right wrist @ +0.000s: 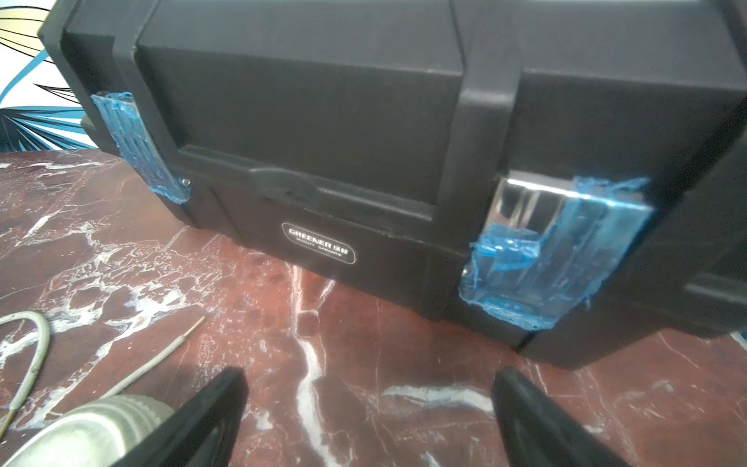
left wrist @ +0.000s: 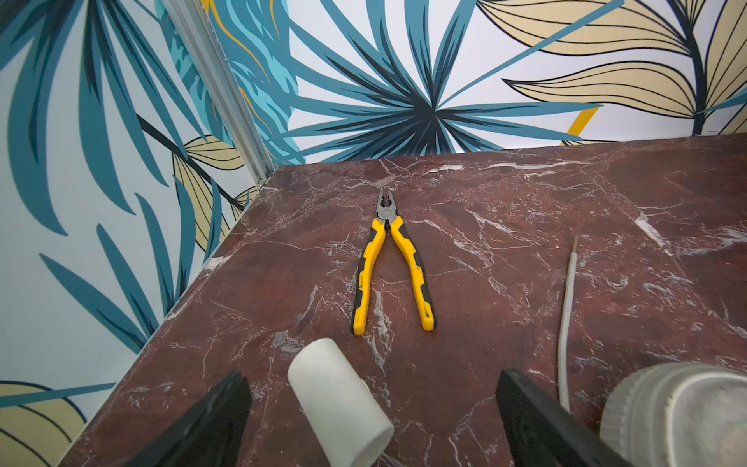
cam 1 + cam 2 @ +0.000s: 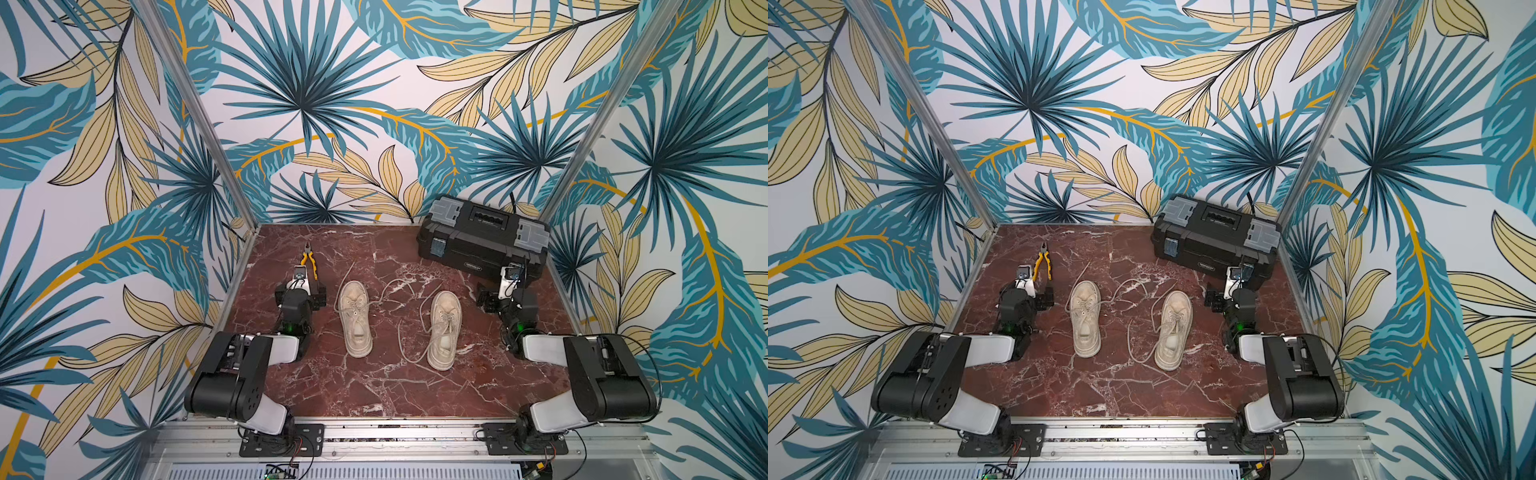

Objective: Tie the shoes
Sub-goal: Cross the shoelace with the shoelace.

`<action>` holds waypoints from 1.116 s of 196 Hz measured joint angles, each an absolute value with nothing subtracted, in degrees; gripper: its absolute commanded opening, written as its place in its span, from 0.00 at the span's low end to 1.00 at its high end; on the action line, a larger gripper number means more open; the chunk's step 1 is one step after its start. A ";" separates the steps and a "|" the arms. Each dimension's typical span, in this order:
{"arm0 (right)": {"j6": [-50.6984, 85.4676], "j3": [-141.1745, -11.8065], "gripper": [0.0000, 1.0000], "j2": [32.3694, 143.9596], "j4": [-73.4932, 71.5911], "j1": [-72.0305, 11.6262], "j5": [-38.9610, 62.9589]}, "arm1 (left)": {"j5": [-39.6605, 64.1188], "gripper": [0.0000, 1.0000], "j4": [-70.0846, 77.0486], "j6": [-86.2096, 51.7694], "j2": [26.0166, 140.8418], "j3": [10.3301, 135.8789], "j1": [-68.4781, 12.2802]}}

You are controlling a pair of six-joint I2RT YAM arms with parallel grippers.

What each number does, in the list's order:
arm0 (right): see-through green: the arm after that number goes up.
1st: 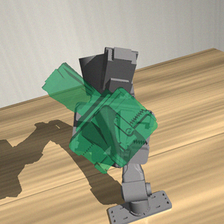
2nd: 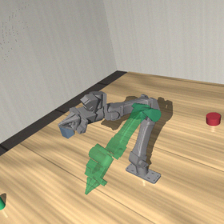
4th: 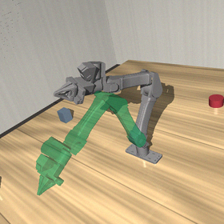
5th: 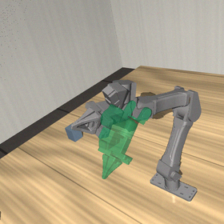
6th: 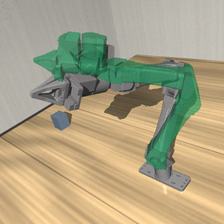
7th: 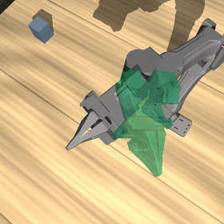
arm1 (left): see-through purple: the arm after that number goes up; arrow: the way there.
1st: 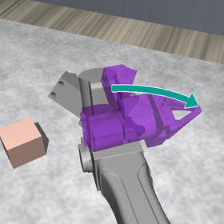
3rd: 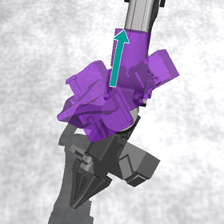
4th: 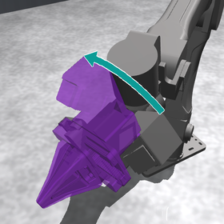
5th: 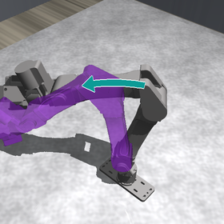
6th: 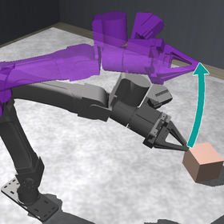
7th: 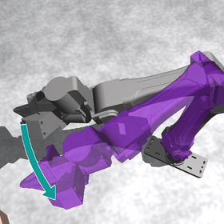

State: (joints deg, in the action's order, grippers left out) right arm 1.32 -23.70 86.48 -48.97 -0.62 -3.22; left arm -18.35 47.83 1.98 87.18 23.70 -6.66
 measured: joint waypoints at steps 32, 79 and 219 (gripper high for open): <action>1.32 -23.70 0.99 86.48 -48.97 -0.62 -3.22 | -18.37 1.00 47.86 1.96 87.18 23.70 -6.66; 1.78 -24.60 1.00 82.89 -43.16 -0.60 -5.04 | -18.35 1.00 47.83 1.96 87.18 23.70 -6.66; 18.48 -46.46 0.99 53.89 23.09 -2.15 3.73 | -10.31 0.98 4.86 -9.26 58.72 42.48 -24.38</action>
State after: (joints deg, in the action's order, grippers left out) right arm 18.48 -46.46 53.89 23.09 -2.15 3.73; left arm -10.31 4.86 -9.26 58.72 42.48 -24.38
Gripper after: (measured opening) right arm 0.993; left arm 0.989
